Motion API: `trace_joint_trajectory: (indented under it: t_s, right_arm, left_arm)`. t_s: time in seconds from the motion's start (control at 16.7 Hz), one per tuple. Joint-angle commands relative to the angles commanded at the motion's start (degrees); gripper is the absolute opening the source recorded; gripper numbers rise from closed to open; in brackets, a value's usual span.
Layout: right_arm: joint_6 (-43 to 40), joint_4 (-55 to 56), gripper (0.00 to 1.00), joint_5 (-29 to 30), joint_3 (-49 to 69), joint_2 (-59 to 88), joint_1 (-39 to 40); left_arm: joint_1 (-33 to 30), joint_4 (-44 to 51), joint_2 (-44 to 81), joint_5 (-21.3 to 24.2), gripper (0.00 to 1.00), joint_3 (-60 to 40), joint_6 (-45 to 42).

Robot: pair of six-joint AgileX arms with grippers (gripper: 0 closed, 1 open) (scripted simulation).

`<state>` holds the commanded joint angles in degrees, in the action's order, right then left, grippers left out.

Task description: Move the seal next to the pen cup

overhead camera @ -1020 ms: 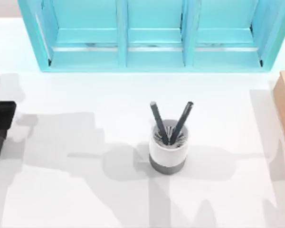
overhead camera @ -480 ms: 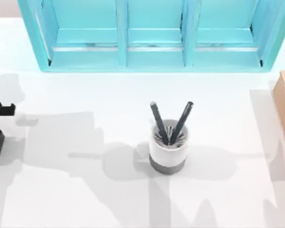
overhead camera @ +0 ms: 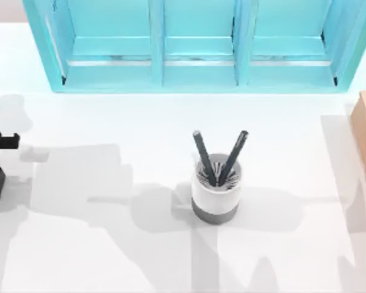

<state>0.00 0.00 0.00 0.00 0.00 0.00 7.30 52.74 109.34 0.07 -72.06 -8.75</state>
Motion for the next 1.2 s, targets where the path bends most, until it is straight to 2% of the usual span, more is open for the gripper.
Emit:
trace_joint_trajectory:
  t_s: [0.36, 0.9, 1.02, 1.2]
  right_arm:
    - [0.00, 0.00, 1.00, 0.00, 0.00, 0.00, 0.00]
    - [0.00, 0.00, 1.00, 0.00, 0.00, 0.00, 0.00]
    - [0.00, 0.00, 1.00, 0.00, 0.00, 0.00, 0.00]
    - [0.00, 0.00, 1.00, 0.00, 0.00, 0.00, 0.00]
  left_arm:
    - [-1.62, 2.18, -0.33, -0.02, 0.00, -2.21, 2.03]
    - [-19.89, 27.61, -1.83, 0.03, 0.00, -24.74, 19.84]
    - [-22.75, 30.74, -2.47, 0.00, 0.00, -28.03, 22.62]
    - [-23.60, 31.53, -2.67, -0.02, 0.00, -28.91, 23.47]
